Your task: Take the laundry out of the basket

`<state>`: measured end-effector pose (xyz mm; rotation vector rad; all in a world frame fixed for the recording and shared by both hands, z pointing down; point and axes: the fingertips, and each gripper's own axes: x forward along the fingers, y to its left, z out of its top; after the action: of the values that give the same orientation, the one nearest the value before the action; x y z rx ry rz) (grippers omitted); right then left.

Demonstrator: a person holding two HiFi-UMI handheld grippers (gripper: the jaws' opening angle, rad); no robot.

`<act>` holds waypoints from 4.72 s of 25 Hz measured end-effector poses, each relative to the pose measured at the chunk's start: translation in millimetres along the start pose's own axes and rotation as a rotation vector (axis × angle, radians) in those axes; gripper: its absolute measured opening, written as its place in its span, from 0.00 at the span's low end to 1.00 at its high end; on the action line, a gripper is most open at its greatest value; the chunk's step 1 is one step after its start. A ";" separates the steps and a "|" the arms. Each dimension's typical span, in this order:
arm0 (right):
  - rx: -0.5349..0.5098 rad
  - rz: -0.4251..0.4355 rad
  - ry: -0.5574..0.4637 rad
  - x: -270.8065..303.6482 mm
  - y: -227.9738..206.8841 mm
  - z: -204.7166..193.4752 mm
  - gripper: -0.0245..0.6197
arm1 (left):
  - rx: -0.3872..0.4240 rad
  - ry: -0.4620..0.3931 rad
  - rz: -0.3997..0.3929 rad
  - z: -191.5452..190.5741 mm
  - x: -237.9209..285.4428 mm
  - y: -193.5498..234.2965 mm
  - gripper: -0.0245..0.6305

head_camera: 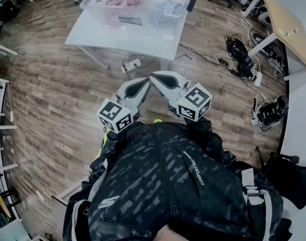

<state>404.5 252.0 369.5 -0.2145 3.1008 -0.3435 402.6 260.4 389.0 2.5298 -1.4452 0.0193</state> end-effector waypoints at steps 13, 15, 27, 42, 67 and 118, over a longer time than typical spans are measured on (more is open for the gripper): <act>-0.018 -0.008 0.015 5.7 -2.9 -3.5 0.04 | -0.025 -0.024 0.018 -0.6 -5.6 12.4 0.05; -0.003 -0.010 0.016 4.9 -4.5 -4.8 0.04 | -0.028 -0.032 0.036 0.9 -10.3 16.2 0.05; 0.017 0.020 0.067 21.9 -11.5 -26.2 0.04 | -0.042 -0.043 0.070 -4.7 -11.4 35.3 0.05; 0.005 0.085 0.125 37.8 -12.2 -42.0 0.04 | -0.071 -0.038 0.101 -12.5 -10.4 48.3 0.05; -0.044 0.028 0.202 186.0 -76.9 -8.5 0.04 | -0.017 -0.049 0.044 33.3 -2.3 207.6 0.05; -0.223 -0.190 0.420 464.2 -413.5 95.3 0.11 | 0.131 0.155 -0.148 173.4 211.0 583.4 0.05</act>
<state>3.1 -232.2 367.3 -0.5042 3.5430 -0.0438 -3.2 -238.8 356.9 2.6658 -1.2329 0.2876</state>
